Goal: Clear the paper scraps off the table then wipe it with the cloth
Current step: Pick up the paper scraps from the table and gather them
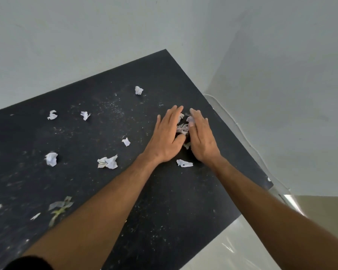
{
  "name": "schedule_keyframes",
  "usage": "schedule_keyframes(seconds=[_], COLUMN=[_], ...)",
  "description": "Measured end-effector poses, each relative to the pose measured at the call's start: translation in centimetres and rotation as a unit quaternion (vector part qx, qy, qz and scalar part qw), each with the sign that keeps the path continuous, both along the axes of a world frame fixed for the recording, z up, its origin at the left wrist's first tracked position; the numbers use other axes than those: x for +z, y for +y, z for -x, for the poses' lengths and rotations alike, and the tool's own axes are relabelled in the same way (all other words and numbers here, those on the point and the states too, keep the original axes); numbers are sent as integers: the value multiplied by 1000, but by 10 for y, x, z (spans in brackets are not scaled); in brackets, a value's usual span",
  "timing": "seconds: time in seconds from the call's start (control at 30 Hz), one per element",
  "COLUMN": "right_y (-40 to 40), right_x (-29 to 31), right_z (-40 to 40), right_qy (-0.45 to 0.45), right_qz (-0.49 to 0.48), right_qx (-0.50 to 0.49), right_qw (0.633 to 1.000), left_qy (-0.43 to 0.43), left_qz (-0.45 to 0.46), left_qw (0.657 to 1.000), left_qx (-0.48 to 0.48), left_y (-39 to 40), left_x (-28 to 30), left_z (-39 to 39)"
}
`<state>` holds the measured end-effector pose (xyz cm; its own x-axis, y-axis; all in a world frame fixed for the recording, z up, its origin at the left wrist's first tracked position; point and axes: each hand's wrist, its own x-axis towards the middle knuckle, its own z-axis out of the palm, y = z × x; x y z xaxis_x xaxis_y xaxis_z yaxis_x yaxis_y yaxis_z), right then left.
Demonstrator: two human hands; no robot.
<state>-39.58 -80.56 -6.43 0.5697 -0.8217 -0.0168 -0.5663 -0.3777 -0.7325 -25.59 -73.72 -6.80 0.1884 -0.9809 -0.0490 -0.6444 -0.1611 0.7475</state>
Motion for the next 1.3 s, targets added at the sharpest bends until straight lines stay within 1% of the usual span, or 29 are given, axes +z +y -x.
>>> schedule_keyframes(seconds=[0.13,0.23,0.3,0.37,0.5,0.57,0.67,0.73,0.83,0.93,1.0,1.1,1.17,1.23,1.3], right_y=[2,32,67,104,171,196,214,218,220,217,215,210,208,205,201], right_x=[25,48,57,53,28,20,14,8,0,-3,-2,3,8,11,13], right_z=[7,9,11,11,8,4,-8,-15,-21,-23,-25,-30,-36,-45,-57], right_qy=[-22,-42,-64,-64,9,35,74,86,84,79,76,52,37,29,19], right_qz=[-16,0,43,68,37,35,56,80,112,103,75,45,23,3,1], right_qx=[-2,23,80,158,317,350,335,324,321,317,319,330,321,295,271], right_qw=[1000,999,994,983,948,936,938,939,937,939,942,941,946,955,962], left_qy=[7,7,6,-11,-19,-33,-42,-64,-122,-156,-144,-83,-48,-40,-48], left_qz=[-16,-32,-35,-25,-61,-86,-134,-148,-110,-60,-49,-54,-59,-52,-24], left_qw=[1000,999,998,996,985,978,968,968,970,964,961,957,952,947,944], left_qx=[-15,15,55,87,162,188,206,193,181,208,232,271,296,314,325], left_y=[16,56,101,154,265,313,356,368,375,374,372,364,359,353,348], left_x=[18,40,52,57,59,59,49,36,17,4,2,9,13,15,16], left_z=[-9,-13,-14,-15,-13,-7,6,14,21,22,20,12,4,-7,-21])
